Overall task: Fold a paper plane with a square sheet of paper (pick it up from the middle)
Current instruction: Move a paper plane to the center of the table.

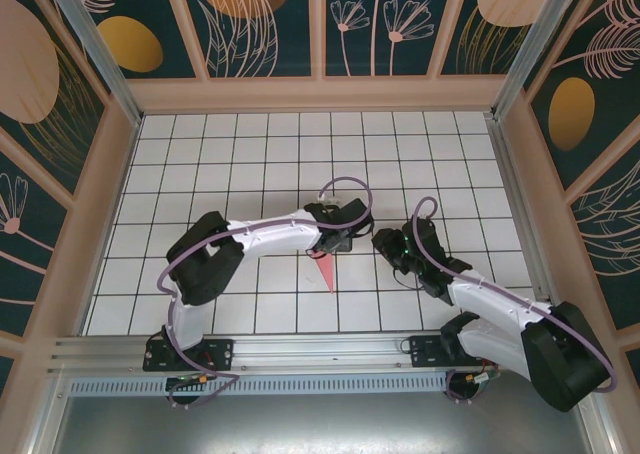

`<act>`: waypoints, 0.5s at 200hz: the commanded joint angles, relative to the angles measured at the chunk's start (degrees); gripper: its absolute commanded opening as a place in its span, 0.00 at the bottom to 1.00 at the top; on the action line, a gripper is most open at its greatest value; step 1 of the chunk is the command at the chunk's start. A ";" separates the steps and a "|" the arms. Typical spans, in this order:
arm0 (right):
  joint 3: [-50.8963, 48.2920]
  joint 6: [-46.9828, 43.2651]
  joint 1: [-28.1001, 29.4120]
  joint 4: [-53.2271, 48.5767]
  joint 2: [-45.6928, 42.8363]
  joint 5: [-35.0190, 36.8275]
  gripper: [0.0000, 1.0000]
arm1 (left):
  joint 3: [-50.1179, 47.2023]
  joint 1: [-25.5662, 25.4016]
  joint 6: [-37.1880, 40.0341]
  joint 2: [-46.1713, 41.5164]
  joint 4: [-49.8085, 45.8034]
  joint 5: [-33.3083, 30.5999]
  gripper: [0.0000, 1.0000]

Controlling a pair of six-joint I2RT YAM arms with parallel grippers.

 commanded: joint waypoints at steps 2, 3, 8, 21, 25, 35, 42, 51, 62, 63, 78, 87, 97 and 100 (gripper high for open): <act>-0.93 -1.64 -0.28 -0.63 -0.40 -0.17 0.37 | 3.02 0.28 -1.09 1.56 -8.88 -3.98 0.70; -0.88 -1.64 -0.28 -0.58 -0.38 -0.20 0.38 | 3.03 0.28 -1.08 1.57 -8.89 -4.10 0.70; -0.92 -1.70 -0.27 -0.42 -0.07 -0.46 0.38 | 2.91 0.29 -1.16 1.63 -9.00 -4.19 0.69; -0.75 -1.86 -0.24 0.15 0.59 -1.16 0.39 | 2.55 0.28 -1.00 1.54 -9.07 -4.23 0.68; -0.67 -1.97 -0.25 0.44 0.84 -1.39 0.39 | 2.40 0.28 -0.95 1.56 -9.01 -4.21 0.66; -0.53 -2.50 -0.28 1.63 1.53 -2.31 0.39 | 2.05 0.33 -0.99 1.23 -9.29 -4.60 0.63; -0.34 -2.93 -0.24 2.32 1.99 -3.04 0.39 | 1.43 0.29 -1.22 0.86 -9.51 -5.18 0.59; -0.05 -3.46 -0.27 3.23 2.76 -4.08 0.39 | 0.47 0.33 -1.57 0.15 -9.50 -5.67 0.55; 0.21 -4.29 -0.27 4.73 3.64 -5.73 0.40 | -0.72 0.35 -1.86 -1.09 -8.92 -5.90 0.50; 0.21 -4.33 -0.28 4.87 3.80 -5.92 0.40 | -0.78 0.36 -1.86 -1.20 -8.87 -5.89 0.50; 0.54 -5.60 -0.26 7.31 5.16 -8.35 0.40 | -2.53 0.38 -2.04 -3.17 -6.99 -5.64 0.46; 0.95 -6.20 -0.23 8.32 6.10 -9.62 0.40 | -3.73 0.41 -2.01 -4.38 -5.47 -5.44 0.42; 1.78 -7.28 -0.27 9.33 7.34 -10.97 0.40 | -4.78 0.37 -2.03 -5.38 -4.27 -5.41 0.37; 1.95 -7.49 -0.23 9.42 7.61 -11.20 0.40 | -5.00 0.38 -2.04 -5.49 -4.09 -5.36 0.35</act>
